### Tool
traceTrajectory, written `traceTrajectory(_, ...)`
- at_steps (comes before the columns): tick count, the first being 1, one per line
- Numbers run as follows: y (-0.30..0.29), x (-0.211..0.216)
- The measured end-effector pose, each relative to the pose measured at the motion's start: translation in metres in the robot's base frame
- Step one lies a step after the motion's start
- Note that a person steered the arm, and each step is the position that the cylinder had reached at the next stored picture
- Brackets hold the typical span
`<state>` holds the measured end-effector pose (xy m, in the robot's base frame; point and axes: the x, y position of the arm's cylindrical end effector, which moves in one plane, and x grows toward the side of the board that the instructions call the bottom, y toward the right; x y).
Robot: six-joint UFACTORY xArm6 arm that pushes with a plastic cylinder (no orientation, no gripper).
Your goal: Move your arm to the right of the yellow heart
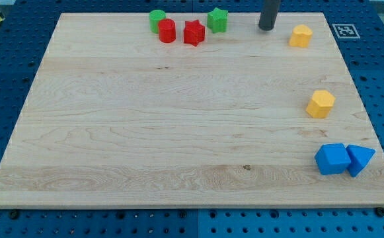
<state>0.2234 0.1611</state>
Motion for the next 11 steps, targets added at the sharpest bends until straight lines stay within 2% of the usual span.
traceTrajectory(1,-0.053,-0.013)
traceTrajectory(2,-0.137,-0.003)
traceTrajectory(3,-0.155,-0.012)
traceTrajectory(4,-0.097,-0.03)
traceTrajectory(5,0.033,-0.03)
traceTrajectory(6,0.176,0.008)
traceTrajectory(7,0.16,0.08)
traceTrajectory(8,0.038,0.091)
traceTrajectory(9,-0.036,0.09)
traceTrajectory(10,0.063,0.113)
traceTrajectory(11,0.145,0.101)
